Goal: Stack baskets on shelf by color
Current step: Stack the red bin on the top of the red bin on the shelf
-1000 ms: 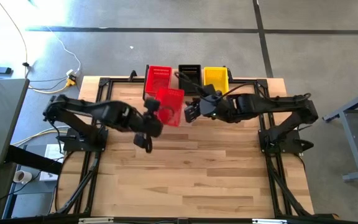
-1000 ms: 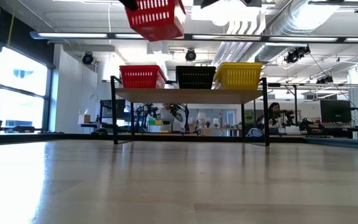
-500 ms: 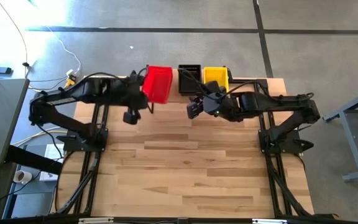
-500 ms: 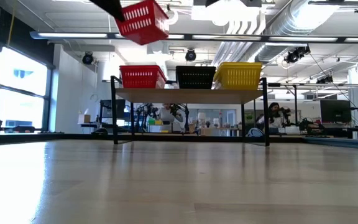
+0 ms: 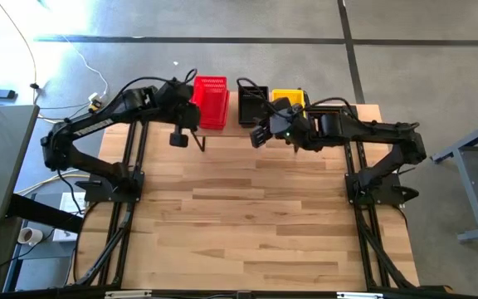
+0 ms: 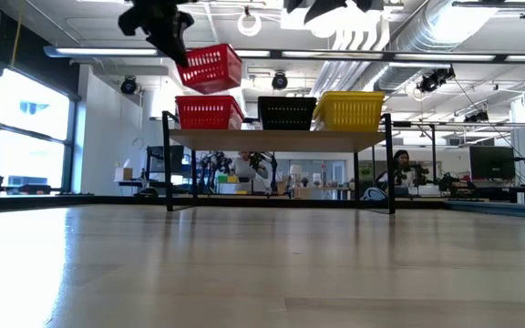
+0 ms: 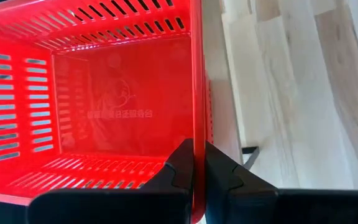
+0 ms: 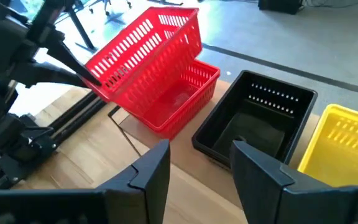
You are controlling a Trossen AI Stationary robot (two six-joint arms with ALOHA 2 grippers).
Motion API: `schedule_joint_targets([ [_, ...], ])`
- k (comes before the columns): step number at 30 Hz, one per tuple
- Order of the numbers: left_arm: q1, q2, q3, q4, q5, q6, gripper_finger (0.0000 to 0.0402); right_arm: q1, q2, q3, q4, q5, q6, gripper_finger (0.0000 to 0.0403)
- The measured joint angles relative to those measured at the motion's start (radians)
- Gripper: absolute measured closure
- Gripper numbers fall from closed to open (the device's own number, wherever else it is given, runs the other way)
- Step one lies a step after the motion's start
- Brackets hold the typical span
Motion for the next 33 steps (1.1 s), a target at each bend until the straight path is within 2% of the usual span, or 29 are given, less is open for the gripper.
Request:
schedule_joint_targets([
  [7,0.073,0.063,0.000,0.028,0.038,0.044,0.0401,-0.062,0.000,0.000,-0.001,-0.068,-0.020,0.0252],
  [14,0.096,0.122,0.000,0.028,0.033,0.045,0.0401,-0.109,0.000,0.000,-0.001,-0.125,-0.050,0.0252],
  [23,0.095,0.128,0.000,0.014,0.042,0.044,0.0401,-0.135,0.001,0.000,-0.001,-0.169,-0.083,0.0252],
  [33,0.093,0.128,0.000,0.019,0.059,-0.001,0.0401,-0.138,0.001,0.000,-0.001,-0.171,-0.125,0.0252],
])
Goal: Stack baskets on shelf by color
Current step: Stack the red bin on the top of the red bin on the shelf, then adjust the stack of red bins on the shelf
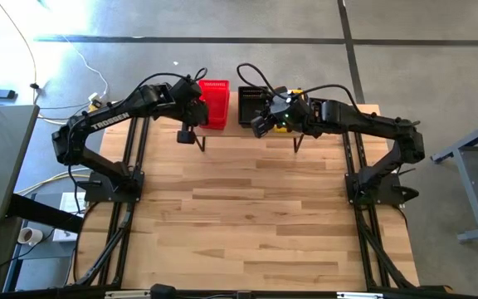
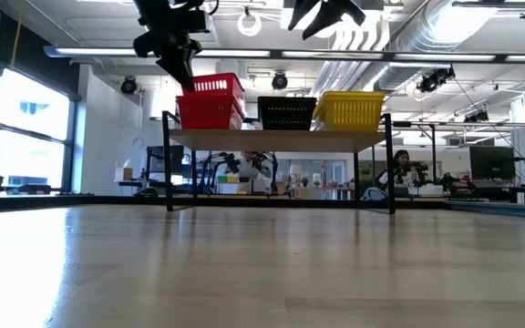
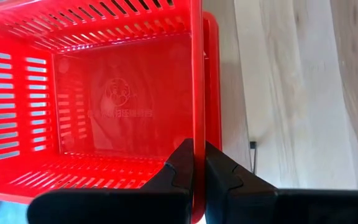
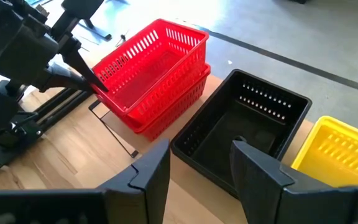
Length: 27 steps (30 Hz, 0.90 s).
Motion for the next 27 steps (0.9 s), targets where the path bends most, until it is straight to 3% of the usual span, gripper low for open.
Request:
schedule_joint_targets([
  [11,-0.005,0.000,0.000,-0.001,0.000,-0.068,0.0401,0.000,0.000,0.000,0.000,0.001,-0.010,0.0252],
  [27,-0.006,0.000,0.000,-0.003,-0.003,-0.016,0.0382,0.000,0.000,0.000,0.000,-0.002,-0.002,0.0252],
])
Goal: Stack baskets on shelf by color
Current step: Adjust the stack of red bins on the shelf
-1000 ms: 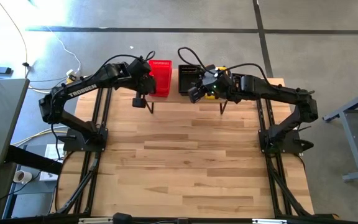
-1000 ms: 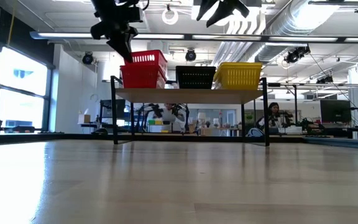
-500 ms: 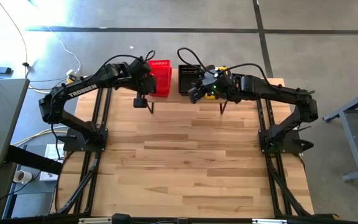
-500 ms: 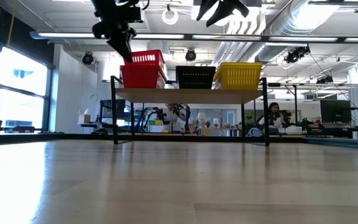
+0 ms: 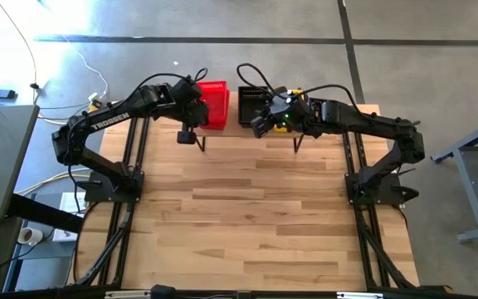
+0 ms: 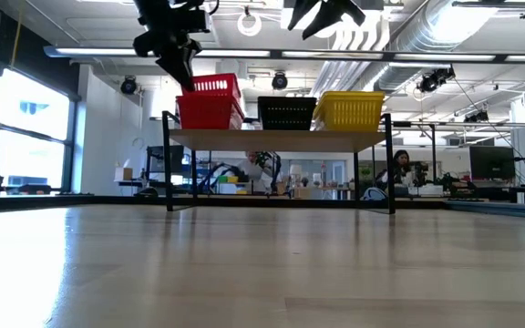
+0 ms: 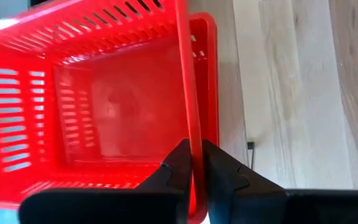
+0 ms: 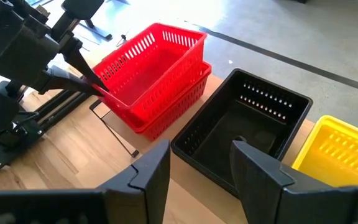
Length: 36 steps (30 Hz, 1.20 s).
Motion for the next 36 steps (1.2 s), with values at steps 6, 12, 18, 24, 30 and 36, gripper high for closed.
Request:
schedule_joint_targets([
  [6,-0.003,0.000,0.000,0.003,0.000,0.000,0.0351,0.000,0.000,0.000,0.000,-0.007,0.018,0.0252],
  [12,-0.025,0.000,0.000,0.004,0.000,-0.003,0.0316,0.000,0.000,0.000,0.000,-0.007,0.018,0.0252],
  [18,-0.043,0.000,0.000,0.008,-0.050,-0.027,0.0283,0.000,0.000,0.000,0.000,-0.007,0.018,0.0252],
  [24,-0.047,-0.016,0.001,0.010,-0.230,-0.036,0.0276,0.000,0.000,0.000,0.000,-0.007,0.018,0.0252],
  [30,-0.047,-0.054,0.001,0.024,-0.186,-0.079,0.0284,0.000,0.000,0.000,0.000,-0.007,0.044,0.0252],
  [36,-0.036,-0.060,0.001,0.015,-0.297,-0.066,0.0284,0.002,0.000,0.000,0.001,-0.011,0.051,0.0252],
])
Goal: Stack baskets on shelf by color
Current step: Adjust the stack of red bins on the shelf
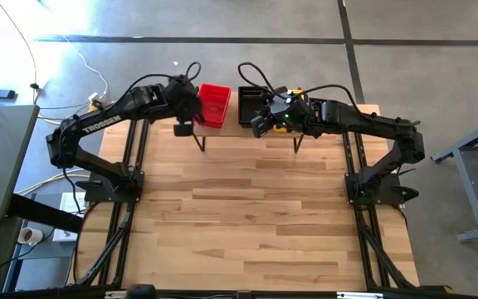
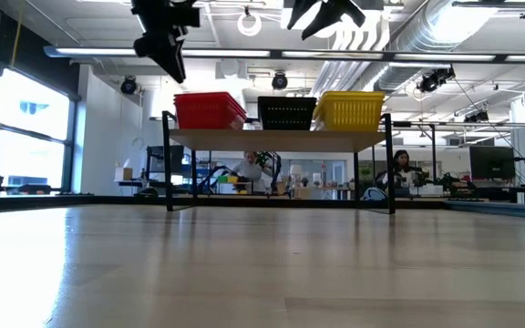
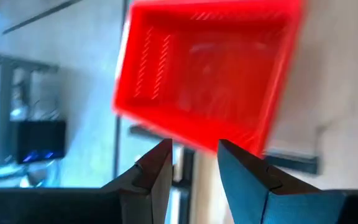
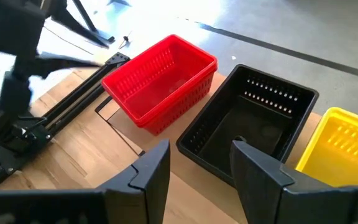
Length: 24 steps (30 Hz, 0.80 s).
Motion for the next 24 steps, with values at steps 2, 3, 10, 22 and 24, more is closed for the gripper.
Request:
schedule_joint_targets([
  [2,0.017,0.000,0.000,-0.005,-0.028,0.009,0.0284,0.001,0.000,0.000,0.000,-0.008,0.004,0.0252],
  [3,0.026,0.001,0.000,-0.010,-0.033,0.009,0.0284,0.001,0.000,0.000,0.000,-0.013,0.004,0.0252],
  [10,0.085,0.002,0.000,-0.035,-0.020,-0.049,0.0284,0.001,0.000,0.000,0.000,-0.026,0.003,0.0252],
  [22,0.093,0.084,-0.001,-0.072,0.019,-0.141,0.0284,0.001,0.000,0.000,-0.001,-0.029,-0.016,0.0252],
  [24,0.093,0.088,-0.001,-0.069,0.029,-0.144,0.0284,0.001,0.000,0.000,-0.001,-0.029,-0.018,0.0252],
])
